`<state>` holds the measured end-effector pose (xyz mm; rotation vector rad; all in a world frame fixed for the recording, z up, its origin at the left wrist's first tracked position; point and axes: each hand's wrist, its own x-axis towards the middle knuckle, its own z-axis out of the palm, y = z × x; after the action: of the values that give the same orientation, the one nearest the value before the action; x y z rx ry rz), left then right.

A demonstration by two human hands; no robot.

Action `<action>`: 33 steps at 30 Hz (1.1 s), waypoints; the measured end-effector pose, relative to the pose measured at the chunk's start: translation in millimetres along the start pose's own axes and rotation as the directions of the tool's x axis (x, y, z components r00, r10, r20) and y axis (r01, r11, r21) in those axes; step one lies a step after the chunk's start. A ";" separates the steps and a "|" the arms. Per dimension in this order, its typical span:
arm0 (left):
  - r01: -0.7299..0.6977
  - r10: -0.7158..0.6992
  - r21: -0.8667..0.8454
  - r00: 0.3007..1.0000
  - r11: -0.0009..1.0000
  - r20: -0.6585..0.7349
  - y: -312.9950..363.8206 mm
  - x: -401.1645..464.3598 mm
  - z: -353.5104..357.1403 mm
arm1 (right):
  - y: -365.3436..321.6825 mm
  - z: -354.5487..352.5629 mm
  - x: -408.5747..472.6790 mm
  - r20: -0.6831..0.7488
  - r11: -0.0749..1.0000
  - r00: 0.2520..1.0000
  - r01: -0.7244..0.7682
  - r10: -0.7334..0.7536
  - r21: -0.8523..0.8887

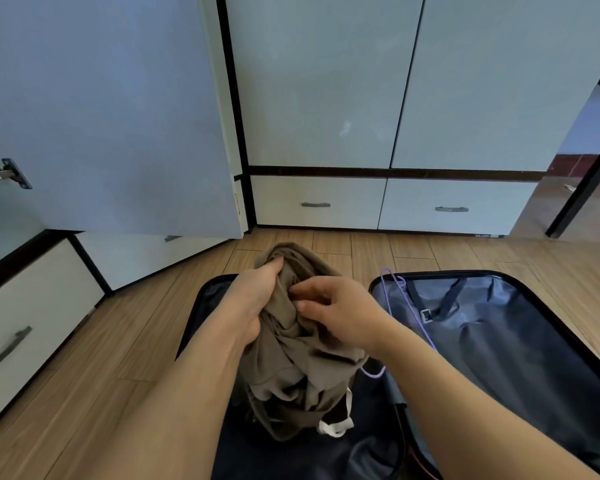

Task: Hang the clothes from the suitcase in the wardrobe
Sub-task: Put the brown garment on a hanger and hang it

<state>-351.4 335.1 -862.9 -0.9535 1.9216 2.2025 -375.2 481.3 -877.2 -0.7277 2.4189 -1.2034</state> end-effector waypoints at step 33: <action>-0.365 0.243 0.506 0.925 0.782 0.292 -38.8 19.1 6.8 | -8.0 -53.7 -4.7 -0.189 0.054 0.981 0.191 -0.049 0.980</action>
<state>-352.6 343.3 -905.8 -0.3124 2.5224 1.5937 -396.4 514.1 -839.1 -0.3243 0.8714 -2.5345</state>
